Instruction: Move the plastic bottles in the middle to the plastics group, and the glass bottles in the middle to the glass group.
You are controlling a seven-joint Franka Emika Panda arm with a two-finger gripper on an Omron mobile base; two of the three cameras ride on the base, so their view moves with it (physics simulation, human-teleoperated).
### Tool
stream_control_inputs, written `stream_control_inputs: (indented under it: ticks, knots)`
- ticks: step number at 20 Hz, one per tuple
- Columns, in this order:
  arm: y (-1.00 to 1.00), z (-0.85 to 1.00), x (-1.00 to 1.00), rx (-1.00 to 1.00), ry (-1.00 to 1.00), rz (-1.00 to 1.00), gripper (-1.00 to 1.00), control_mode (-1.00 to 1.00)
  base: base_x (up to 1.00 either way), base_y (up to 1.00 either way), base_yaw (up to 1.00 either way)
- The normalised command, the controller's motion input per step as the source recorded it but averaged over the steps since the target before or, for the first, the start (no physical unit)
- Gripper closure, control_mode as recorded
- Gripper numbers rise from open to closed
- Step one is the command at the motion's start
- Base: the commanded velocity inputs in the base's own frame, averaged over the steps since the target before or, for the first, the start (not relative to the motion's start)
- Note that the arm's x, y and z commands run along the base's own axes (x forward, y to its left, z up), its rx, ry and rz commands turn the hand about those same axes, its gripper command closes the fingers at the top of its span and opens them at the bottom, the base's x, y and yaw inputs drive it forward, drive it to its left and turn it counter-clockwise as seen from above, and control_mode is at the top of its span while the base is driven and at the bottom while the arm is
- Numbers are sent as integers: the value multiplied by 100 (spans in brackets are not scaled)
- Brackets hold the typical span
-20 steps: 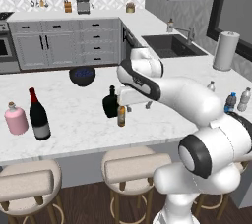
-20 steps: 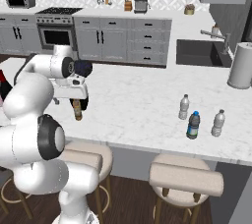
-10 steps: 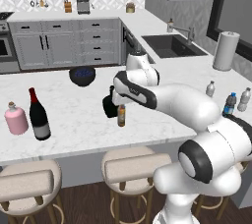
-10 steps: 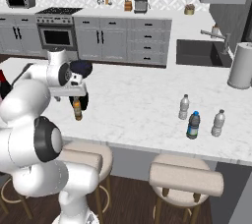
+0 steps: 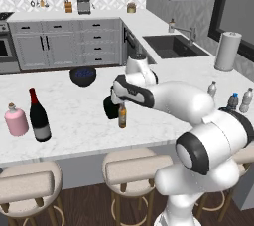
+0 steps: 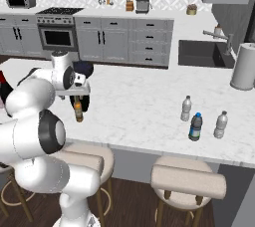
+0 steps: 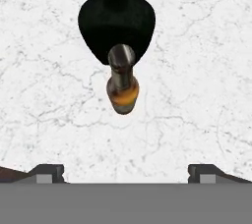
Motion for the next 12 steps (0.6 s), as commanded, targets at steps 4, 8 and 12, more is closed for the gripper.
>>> stream_control_inputs:
  ticks: [4,8,12]
  knots:
    - [9,0,50,0,-2,0,-100,-100,0,0,0]
    - [5,0,50,0,-1,0,-100,-100,0,0,0]
    - [9,0,34,0,0,0,-100,-100,0,0,0]
